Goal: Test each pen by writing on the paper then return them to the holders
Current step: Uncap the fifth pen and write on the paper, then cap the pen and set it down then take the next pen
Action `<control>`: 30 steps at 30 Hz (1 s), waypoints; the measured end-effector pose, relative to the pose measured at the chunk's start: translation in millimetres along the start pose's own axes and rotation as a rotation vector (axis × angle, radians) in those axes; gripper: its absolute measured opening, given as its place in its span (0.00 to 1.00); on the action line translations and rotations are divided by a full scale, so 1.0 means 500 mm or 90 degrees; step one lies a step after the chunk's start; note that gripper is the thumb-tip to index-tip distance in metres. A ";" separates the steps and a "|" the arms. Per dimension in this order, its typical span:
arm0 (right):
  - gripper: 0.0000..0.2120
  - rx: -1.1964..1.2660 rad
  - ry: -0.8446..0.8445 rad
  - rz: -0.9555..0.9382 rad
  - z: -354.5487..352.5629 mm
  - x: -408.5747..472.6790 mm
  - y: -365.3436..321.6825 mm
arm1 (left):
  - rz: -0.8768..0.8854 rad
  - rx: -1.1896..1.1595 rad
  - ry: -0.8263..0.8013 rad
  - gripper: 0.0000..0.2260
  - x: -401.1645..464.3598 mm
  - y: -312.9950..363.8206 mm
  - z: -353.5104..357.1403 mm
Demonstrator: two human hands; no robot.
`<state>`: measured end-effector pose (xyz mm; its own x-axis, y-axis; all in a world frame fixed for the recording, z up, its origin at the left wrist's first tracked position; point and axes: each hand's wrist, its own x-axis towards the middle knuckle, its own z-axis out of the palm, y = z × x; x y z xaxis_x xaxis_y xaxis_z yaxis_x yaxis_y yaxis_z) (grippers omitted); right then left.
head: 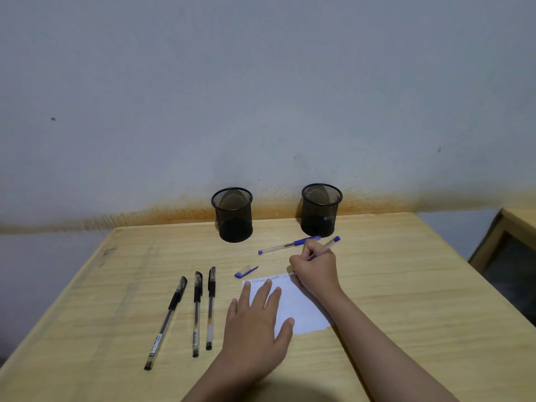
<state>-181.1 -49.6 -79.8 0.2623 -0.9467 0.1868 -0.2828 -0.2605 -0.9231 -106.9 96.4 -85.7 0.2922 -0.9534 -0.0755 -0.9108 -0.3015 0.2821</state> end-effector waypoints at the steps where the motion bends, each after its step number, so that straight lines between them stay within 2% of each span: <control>1: 0.10 -0.015 -0.007 -0.013 0.001 0.000 -0.001 | 0.003 0.001 0.004 0.27 -0.002 0.000 -0.001; 5: 0.08 0.033 0.012 0.006 -0.006 -0.008 -0.005 | 0.026 -0.001 0.040 0.25 0.006 -0.008 -0.021; 8: 0.10 0.304 0.078 0.081 -0.030 -0.019 -0.024 | 0.010 -0.038 0.167 0.22 0.038 -0.025 -0.051; 10: 0.13 0.446 0.135 0.081 -0.056 -0.022 -0.053 | -0.017 -0.060 0.242 0.20 0.063 -0.044 -0.073; 12: 0.15 0.521 0.156 0.054 -0.082 -0.027 -0.091 | -0.052 -0.046 0.252 0.18 0.085 -0.059 -0.091; 16: 0.16 0.482 0.112 0.007 -0.114 -0.067 -0.139 | -0.096 0.031 0.172 0.10 0.114 -0.069 -0.097; 20: 0.10 0.433 0.022 -0.007 -0.136 -0.110 -0.132 | -0.100 -0.021 0.200 0.05 0.119 -0.074 -0.091; 23: 0.08 0.364 -0.014 0.013 -0.148 -0.125 -0.122 | -0.086 -0.177 0.243 0.01 0.108 -0.064 -0.103; 26: 0.05 0.371 -0.027 0.034 -0.152 -0.132 -0.118 | 0.003 -0.373 0.259 0.06 0.087 -0.041 -0.124; 30: 0.09 0.404 -0.062 0.045 -0.151 -0.131 -0.115 | 0.088 -0.446 0.247 0.09 0.052 -0.009 -0.150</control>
<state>-251.5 13.2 -13.7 0.3544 -0.9281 0.1140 0.2902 -0.0067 -0.9569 -73.2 74.0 -17.1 0.3870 -0.8704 0.3043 -0.5897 0.0201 0.8074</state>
